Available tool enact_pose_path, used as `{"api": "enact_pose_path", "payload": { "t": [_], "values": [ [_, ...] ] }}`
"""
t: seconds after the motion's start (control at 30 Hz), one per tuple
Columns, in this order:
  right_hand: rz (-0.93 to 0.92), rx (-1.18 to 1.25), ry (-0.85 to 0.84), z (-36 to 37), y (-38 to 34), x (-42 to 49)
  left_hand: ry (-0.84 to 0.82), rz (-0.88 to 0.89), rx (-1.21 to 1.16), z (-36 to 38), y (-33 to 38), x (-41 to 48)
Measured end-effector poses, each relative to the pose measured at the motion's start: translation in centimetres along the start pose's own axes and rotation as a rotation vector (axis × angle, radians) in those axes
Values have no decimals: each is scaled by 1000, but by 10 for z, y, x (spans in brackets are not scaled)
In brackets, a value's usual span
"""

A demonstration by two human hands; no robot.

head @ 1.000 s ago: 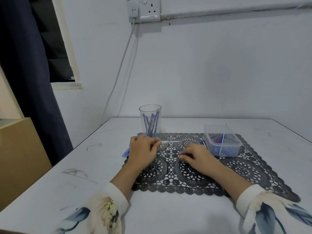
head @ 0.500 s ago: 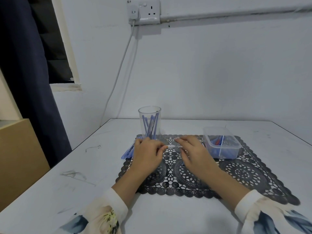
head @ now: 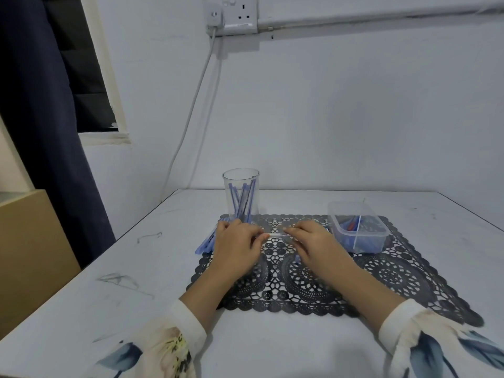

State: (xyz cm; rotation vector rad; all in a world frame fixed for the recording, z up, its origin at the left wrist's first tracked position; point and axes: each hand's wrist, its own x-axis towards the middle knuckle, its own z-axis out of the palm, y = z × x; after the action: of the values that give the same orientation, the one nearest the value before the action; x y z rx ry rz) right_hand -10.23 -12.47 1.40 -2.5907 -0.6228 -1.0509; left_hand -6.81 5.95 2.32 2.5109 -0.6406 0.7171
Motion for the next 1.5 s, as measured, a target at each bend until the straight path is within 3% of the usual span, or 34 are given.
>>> {"api": "enact_pose_path", "payload": {
  "t": [0.5,0.8,1.0,1.13,1.33,1.5],
  "values": [
    [-31,-325,-62,-14,29,3,-19,3,-51,0,1,0],
    [46,-252,-47,-17,62,-1,-50,5,-77,0,3,-1],
    [55,-175,-185,-18,68,-3,-65,-3,-85,0,2,-2],
    [-26,-332,-310,-17,69,-2,-104,-22,-71,3,0,-1],
    [49,-565,-503,-24,59,0,-125,-30,-58,6,-3,1],
    [83,-578,-531,-26,56,2,-131,-32,-43,7,-5,1]
  ]
}}
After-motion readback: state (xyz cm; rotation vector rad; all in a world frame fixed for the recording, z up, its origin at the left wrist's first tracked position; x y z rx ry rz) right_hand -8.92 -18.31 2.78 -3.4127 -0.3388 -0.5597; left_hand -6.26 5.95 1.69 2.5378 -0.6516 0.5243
